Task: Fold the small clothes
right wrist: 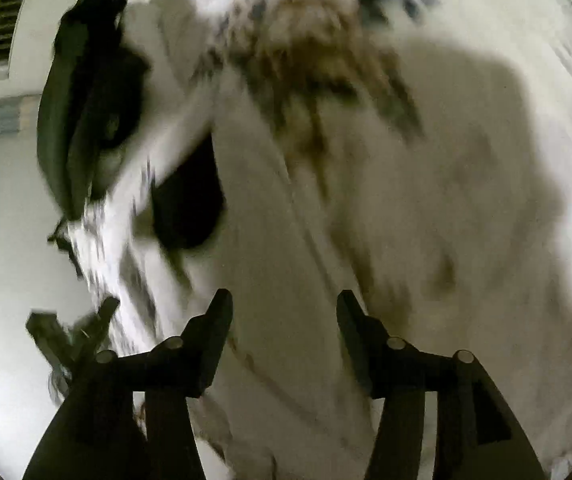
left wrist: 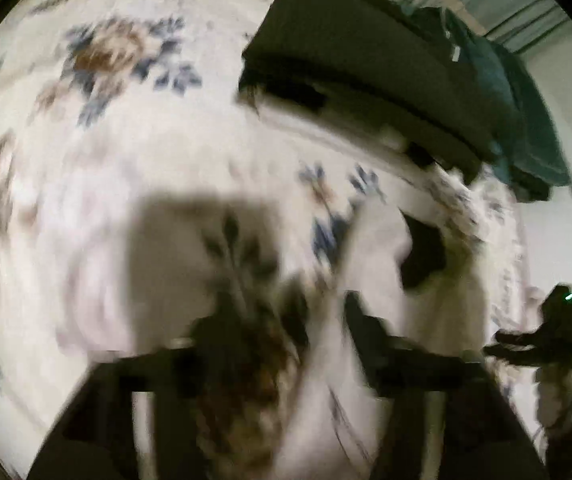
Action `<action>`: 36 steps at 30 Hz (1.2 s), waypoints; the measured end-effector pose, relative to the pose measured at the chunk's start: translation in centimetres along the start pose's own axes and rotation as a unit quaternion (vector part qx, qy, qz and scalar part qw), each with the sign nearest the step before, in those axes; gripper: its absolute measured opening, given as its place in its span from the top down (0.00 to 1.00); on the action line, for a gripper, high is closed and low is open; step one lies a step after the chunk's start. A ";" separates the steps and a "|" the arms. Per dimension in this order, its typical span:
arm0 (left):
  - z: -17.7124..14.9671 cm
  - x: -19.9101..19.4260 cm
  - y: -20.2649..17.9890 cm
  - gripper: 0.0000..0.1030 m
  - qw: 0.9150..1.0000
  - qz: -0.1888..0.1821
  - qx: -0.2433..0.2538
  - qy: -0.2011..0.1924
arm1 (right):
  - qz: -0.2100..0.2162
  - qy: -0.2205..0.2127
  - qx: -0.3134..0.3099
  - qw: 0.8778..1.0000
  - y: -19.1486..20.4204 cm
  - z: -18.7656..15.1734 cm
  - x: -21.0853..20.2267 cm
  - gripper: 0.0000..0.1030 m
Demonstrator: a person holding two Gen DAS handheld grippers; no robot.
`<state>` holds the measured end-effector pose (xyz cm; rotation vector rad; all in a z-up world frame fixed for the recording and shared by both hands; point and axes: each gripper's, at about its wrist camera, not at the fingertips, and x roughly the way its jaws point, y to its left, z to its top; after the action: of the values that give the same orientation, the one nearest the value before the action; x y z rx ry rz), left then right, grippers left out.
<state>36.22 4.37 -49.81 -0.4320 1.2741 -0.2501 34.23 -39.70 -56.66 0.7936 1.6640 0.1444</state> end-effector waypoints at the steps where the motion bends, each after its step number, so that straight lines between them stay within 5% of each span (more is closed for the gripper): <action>1: -1.8 -0.6 -0.1 0.41 1.000 -0.004 -0.001 0.011 | -0.009 0.019 0.003 1.000 -0.8 -2.4 -0.1 0.45; 7: -13.9 -1.5 0.8 0.41 0.991 0.037 0.011 0.128 | -0.060 0.085 0.039 0.994 -7.3 -14.6 0.8 0.45; 10: -20.2 -1.3 2.6 0.41 0.982 0.058 -0.008 0.182 | -0.042 0.106 0.077 0.991 -10.7 -19.1 2.8 0.45; 15: -26.0 -1.2 4.2 0.41 0.975 0.055 -0.036 0.213 | -0.052 0.106 0.082 0.990 -14.5 -23.9 6.0 0.45; 20: -27.0 -1.1 2.8 0.44 0.981 0.038 -0.026 0.189 | -0.001 0.084 0.077 0.994 -14.9 -26.3 8.0 0.50; 23: -26.8 -0.9 1.9 0.84 0.984 0.045 -0.011 0.172 | -0.010 0.054 0.064 0.996 -14.0 -27.0 8.3 0.95; 29: -27.5 -1.7 3.0 0.93 0.987 0.050 -0.021 0.154 | -0.061 0.022 0.051 0.997 -13.2 -28.5 7.1 0.97; 33: -27.7 -2.3 4.0 0.93 0.987 0.028 -0.037 0.151 | -0.028 0.033 0.057 0.997 -13.1 -27.7 7.3 0.97; 35: -27.6 -2.3 5.0 0.91 0.986 0.018 -0.052 0.160 | -0.016 0.041 0.067 0.997 -13.9 -27.0 6.6 0.89; 36: -27.6 -2.3 5.8 0.89 0.984 0.014 -0.061 0.168 | -0.013 0.043 0.069 0.997 -14.2 -26.7 6.7 0.75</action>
<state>8.81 5.73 -56.64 -0.4896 1.6317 -0.2280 3.81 -38.02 -62.17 0.8794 1.7798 0.0454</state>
